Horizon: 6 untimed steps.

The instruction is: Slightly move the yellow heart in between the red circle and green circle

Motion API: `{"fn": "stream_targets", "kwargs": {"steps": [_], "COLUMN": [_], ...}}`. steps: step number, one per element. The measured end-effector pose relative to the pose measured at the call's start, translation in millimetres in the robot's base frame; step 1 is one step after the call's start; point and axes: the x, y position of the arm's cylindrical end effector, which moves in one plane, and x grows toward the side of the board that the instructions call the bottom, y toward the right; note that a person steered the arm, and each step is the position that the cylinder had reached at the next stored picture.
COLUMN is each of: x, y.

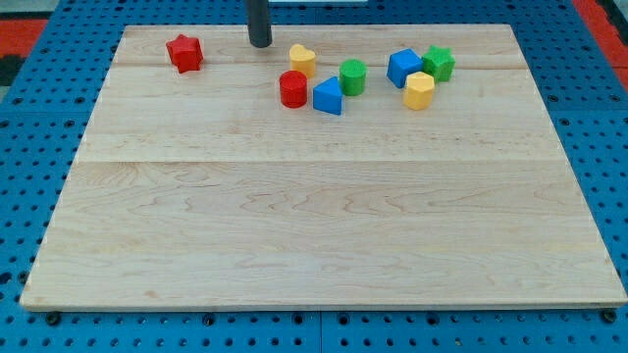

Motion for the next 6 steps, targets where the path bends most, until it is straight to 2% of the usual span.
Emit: {"fn": "stream_targets", "kwargs": {"steps": [2,4,5,6], "x": [110,22,54,107], "y": [28,-33,31,32]}}
